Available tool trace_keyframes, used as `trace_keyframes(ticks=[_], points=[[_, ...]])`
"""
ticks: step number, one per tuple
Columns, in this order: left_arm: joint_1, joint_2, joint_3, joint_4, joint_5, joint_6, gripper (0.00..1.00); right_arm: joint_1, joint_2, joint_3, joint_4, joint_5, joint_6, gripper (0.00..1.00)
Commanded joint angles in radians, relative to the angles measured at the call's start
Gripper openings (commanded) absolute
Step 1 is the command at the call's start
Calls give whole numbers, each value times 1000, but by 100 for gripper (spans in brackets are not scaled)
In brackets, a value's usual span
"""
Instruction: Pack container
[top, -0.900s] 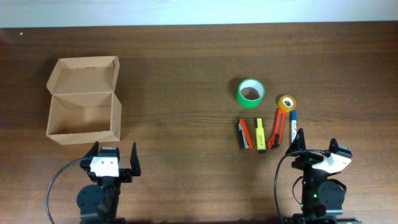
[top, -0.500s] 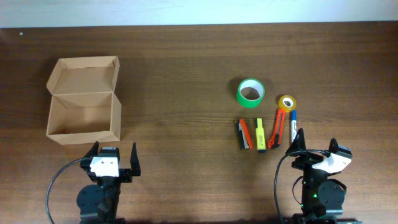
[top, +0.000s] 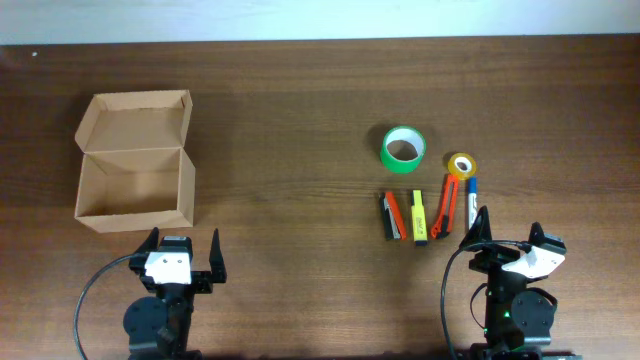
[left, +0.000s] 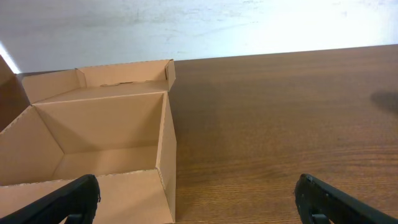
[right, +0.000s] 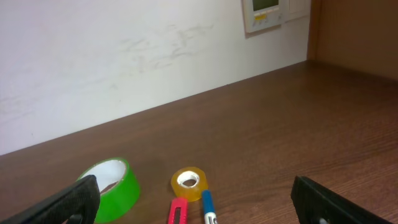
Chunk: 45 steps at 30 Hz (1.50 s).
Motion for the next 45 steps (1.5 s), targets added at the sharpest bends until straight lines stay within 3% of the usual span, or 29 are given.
trace_keyframes(ticks=[1, 19, 22, 26, 28, 30, 31, 34, 36, 38, 41, 45], points=[[-4, -11, -8, 4, 11, 2, 100, -2, -8, -13, 3, 2, 4, 99], [-4, -11, -8, 4, 11, 2, 100, -2, -8, -13, 3, 2, 4, 99], [-4, -11, -8, 97, -29, 8, 100, -2, -8, -13, 31, 5, 5, 99], [-4, 40, 79, 106, -54, 5, 100, -2, -7, 33, 82, -68, 34, 99], [-4, 169, 205, 89, -122, 6, 100, -5, 18, 138, -9, -59, 34, 99], [-3, 418, 415, 53, -132, 87, 100, -10, 129, 309, -143, -47, 30, 99], [-3, 589, 583, 4, -132, 139, 100, -24, 261, 464, -253, -48, 15, 99], [35, 1038, 1139, -283, -122, 148, 99, -46, 656, 935, -557, -51, -82, 99], [61, 1292, 1512, -528, -121, 149, 99, -51, 931, 1317, -800, -58, -84, 99], [71, 1448, 1751, -660, -120, 148, 100, -51, 1127, 1622, -1001, -85, -84, 99], [71, 1541, 1891, -686, -109, 148, 100, -51, 1348, 1944, -1192, -110, -80, 99], [72, 1545, 1891, -797, -109, 148, 100, -51, 1431, 1971, -1267, -112, -85, 99]])
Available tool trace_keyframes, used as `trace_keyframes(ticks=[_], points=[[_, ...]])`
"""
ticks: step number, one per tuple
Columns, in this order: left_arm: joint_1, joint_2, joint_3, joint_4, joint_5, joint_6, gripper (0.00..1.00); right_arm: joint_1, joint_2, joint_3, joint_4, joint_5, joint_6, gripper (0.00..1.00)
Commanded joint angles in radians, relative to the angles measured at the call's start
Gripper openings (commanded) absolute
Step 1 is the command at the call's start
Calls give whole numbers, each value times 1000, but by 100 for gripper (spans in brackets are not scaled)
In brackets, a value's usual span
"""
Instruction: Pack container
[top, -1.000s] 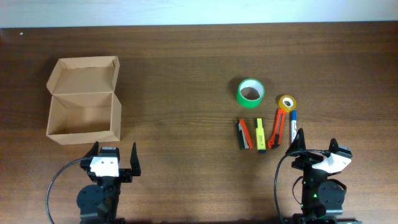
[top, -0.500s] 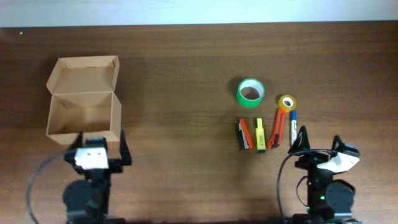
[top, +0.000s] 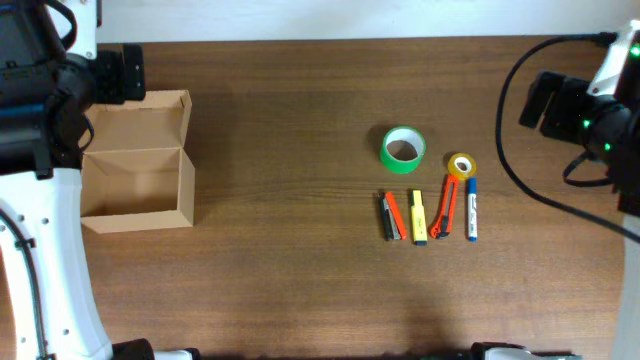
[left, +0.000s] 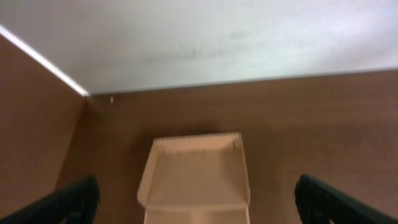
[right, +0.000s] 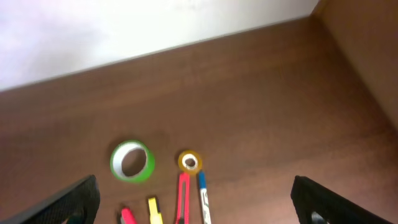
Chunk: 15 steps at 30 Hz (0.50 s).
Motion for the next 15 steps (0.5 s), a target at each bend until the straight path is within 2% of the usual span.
trace_keyframes(ticks=[1, 5, 9, 13, 14, 15], points=[[9, 7, 13, -64, 4, 12, 100, -6, 48, 21, -43, -17, -25, 99], [48, 96, -19, -109, 2, 16, 100, -6, 138, 20, -63, -150, -30, 99], [53, 190, -61, -110, 102, 16, 100, -6, 241, 1, -79, -101, -32, 99], [66, 252, -116, -96, 98, 16, 100, -50, 295, -119, -2, -34, -2, 99], [63, 264, -138, -96, 98, 15, 94, -76, 306, -144, 21, -34, 8, 99], [58, 278, -158, -131, 98, -5, 81, -102, 320, -164, 32, -40, 28, 99]])
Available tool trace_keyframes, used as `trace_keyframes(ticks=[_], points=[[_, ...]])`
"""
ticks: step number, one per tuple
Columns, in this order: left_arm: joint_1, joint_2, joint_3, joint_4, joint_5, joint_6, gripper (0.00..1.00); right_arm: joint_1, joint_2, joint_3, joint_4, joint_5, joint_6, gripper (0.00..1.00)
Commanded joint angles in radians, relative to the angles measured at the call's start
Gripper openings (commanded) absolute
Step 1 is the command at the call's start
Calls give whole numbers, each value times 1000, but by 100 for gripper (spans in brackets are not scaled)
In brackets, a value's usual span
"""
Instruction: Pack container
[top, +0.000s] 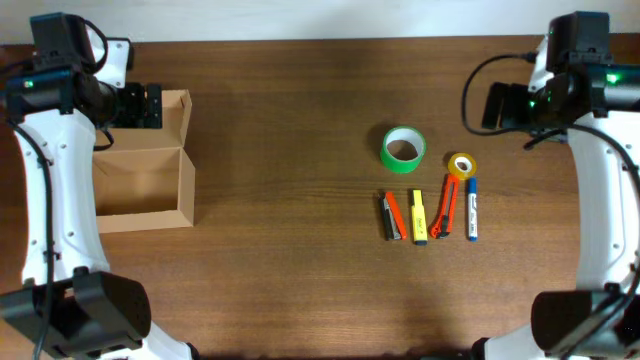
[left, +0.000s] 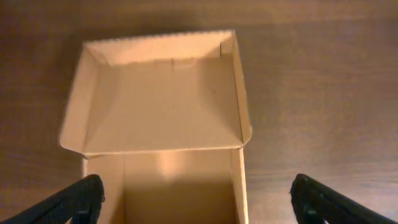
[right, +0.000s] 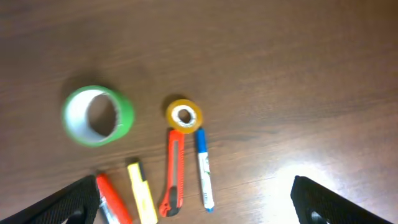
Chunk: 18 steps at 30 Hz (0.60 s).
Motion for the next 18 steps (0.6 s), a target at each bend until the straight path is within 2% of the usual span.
trace_keyframes(ticks=[1, 2, 3, 11, 18], points=[[-6, 53, -55, -55, 18, -21, 79, -66, 34, -43, 21, 21, 50, 99], [-14, 66, -73, -75, 22, -35, 93, -89, 50, -56, 42, 22, 48, 99], [-27, 74, -88, -98, 22, -51, 97, -108, 62, -64, 60, 22, 48, 99], [-68, 114, -109, -155, -21, -184, 96, -172, 175, -67, 114, 24, 49, 99], [-127, 253, -191, -100, -47, -204, 90, -177, 209, -67, 140, 21, 49, 99]])
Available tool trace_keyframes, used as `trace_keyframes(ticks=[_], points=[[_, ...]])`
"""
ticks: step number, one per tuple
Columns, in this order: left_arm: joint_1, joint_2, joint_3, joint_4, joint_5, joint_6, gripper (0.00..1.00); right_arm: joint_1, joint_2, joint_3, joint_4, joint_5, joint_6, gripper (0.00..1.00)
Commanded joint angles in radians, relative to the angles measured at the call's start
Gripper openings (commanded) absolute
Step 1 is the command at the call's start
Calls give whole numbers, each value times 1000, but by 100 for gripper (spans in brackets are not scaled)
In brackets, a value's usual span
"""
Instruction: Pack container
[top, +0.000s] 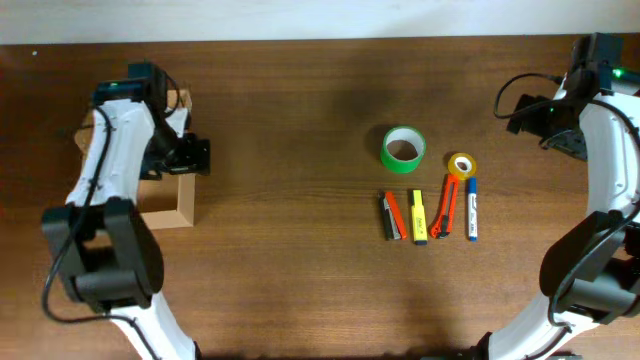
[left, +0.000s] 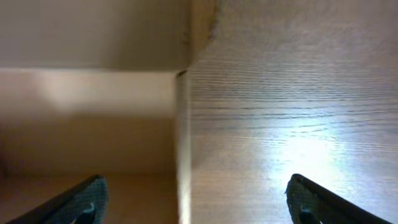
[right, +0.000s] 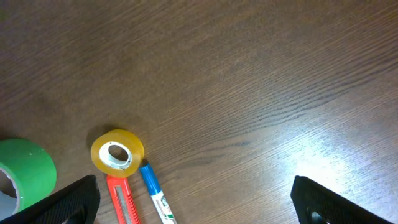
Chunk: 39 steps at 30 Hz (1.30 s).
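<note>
The open cardboard box (top: 186, 200) stands at the table's left, half hidden by my left arm. My left gripper (top: 188, 155) hangs open straddling the box's right wall (left: 182, 124), one finger over the inside, one over the table. On the right lie a green tape roll (top: 403, 148), a yellow tape roll (right: 117, 151), an orange cutter (right: 121, 200), a blue marker (right: 155, 191), a yellow highlighter (top: 419, 217) and a red-and-black pen pair (top: 391, 216). My right gripper (top: 535, 115) is open, above bare wood right of the yellow roll.
The dark wooden table (top: 300, 280) ends at a white wall along the far edge. The box's lid flap is folded back behind it, mostly under my left arm.
My left gripper has shifted from above the box's lid flap to low over the box's right wall. My right gripper has come lower and nearer the yellow roll. Both stay open.
Both arms sat folded at the table's front edge, grippers open. Then they stood raised high, looking toward the box and the stationery. Later the left was over the box and the right over the items. Now both are lower; nothing has been picked up.
</note>
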Motion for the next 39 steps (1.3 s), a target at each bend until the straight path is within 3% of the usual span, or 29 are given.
trace_keyframes(ticks=[1, 4, 8, 9, 12, 19, 20, 24, 31, 39], points=[[-11, 62, -8, 11, -14, -18, 85, -12, 6, -6, 3, 13, 11, 99], [-11, 111, -8, 31, -14, -26, 73, -12, 6, -6, 3, 13, 11, 99], [-12, 114, -8, 59, -14, -40, 37, -12, 6, -6, 3, 13, 11, 99], [-12, 114, -8, 64, -14, -40, 32, -12, 6, -6, 4, 13, 11, 99], [-12, 114, -6, 82, -11, -40, 32, -12, 6, -6, 6, 13, 11, 99], [-12, 114, 59, 107, -3, -40, 79, -12, 6, -6, 7, 14, 11, 99], [-12, 114, 81, 89, -3, -40, 81, -12, 6, -6, 7, 14, 11, 99], [-12, 114, 147, -21, -39, -26, 81, -12, 6, -6, 7, 14, 11, 99], [-12, 105, 164, -228, -95, -16, 67, -12, 6, -6, 7, 18, 10, 99], [-12, 16, 155, -235, -117, 26, 66, -12, 6, -6, 7, 25, 7, 99]])
